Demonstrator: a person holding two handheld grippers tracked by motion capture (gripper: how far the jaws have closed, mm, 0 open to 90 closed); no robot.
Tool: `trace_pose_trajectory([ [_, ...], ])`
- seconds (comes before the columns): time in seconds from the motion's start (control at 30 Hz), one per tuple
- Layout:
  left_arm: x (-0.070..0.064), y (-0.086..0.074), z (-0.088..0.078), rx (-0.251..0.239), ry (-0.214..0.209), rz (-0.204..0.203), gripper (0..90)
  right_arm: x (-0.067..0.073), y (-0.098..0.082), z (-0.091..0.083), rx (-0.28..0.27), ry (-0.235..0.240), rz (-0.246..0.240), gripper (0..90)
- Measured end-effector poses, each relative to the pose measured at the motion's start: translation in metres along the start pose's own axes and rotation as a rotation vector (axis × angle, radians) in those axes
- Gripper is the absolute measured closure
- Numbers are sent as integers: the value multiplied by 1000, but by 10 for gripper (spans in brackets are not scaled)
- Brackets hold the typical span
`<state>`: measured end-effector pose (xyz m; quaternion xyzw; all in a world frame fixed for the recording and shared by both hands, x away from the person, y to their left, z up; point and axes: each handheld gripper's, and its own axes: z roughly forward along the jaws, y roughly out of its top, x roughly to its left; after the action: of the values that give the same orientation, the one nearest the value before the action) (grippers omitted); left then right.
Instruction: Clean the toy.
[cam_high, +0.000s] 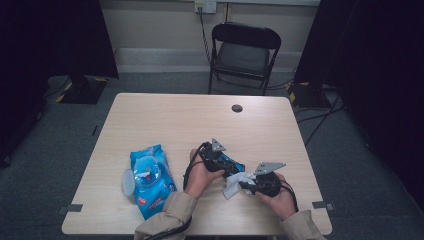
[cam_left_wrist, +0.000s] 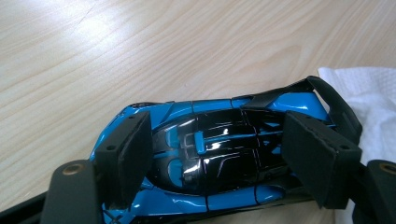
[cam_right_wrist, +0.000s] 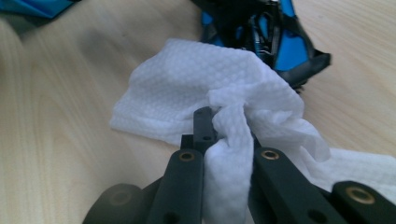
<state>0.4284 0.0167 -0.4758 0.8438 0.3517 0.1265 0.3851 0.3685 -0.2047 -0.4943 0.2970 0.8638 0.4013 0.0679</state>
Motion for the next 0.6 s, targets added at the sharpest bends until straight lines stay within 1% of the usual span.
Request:
trace_pose_trajectory([
  [0.03, 0, 0, 0, 0, 0, 1, 251, 3, 1, 1, -1, 9, -10, 857],
  [0.1, 0, 0, 0, -1, 0, -1, 251, 4, 1, 1, 2, 14, -11, 857],
  [0.17, 0, 0, 0, 1, -1, 0, 251, 6, 2, 2, 9, 35, -22, 857],
  [0.2, 0, 0, 0, 3, -1, 0, 250, 8, 2, 2, 9, 58, -30, 857],
  [0.27, 0, 1, 0, 7, -3, 1, 251, 10, 3, 3, 13, 67, -38, 857],
  [0.33, 0, 0, 0, 4, -3, 0, 251, 13, 4, 2, 18, 92, -46, 857],
  [0.4, 0, 0, 0, 5, -2, 2, 250, 14, 5, 1, 20, 96, -52, 857],
  [0.47, 0, 0, 0, 1, -1, -1, 251, 15, 6, -5, 19, 111, -63, 857],
  [0.5, 0, 0, 0, 3, -1, 0, 251, 14, 7, -8, 17, 110, -68, 857],
  [0.57, 0, 1, 0, 6, -3, 0, 251, 10, 9, -15, 6, 103, -62, 857],
  [0.6, 0, 1, 0, 6, -3, 0, 251, 10, 9, -15, 6, 103, -62, 857],
])
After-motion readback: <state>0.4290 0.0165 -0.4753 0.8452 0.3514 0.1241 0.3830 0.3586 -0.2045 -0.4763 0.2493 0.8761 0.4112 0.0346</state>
